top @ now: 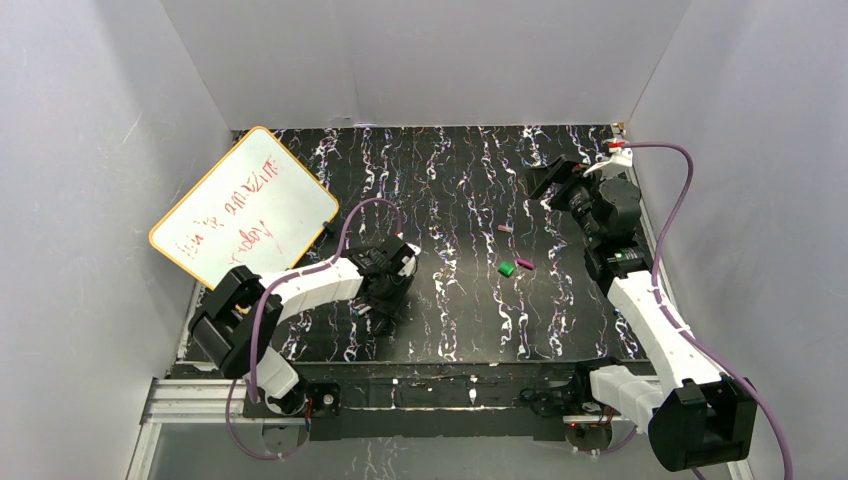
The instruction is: Insert the pens into the pen caps
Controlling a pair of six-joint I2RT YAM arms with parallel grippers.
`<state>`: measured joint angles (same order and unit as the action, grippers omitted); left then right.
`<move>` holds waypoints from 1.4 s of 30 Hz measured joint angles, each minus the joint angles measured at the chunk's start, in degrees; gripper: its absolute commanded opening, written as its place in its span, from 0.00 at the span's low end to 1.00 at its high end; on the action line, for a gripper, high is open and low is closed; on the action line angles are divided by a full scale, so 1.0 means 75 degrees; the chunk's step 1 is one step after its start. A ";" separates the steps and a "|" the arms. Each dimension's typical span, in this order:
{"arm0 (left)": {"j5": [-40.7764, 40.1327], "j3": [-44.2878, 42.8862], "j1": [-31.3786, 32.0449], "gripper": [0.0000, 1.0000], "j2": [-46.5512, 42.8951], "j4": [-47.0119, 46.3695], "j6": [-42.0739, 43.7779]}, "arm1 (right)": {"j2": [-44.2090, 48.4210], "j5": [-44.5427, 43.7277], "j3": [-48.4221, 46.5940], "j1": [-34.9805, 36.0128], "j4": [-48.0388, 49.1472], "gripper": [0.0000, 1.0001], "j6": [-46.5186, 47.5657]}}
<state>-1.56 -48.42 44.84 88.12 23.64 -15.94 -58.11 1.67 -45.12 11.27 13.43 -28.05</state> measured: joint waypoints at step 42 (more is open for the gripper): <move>-0.1154 -0.3121 0.0000 0.00 -0.0364 -0.2355 -0.0175 | -0.0219 0.2667 0.1588 0.2366 0.2702 0.62 0.0373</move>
<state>-10.22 -71.83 44.84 85.38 5.98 -17.26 -59.75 21.67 -33.21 29.02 33.69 -25.26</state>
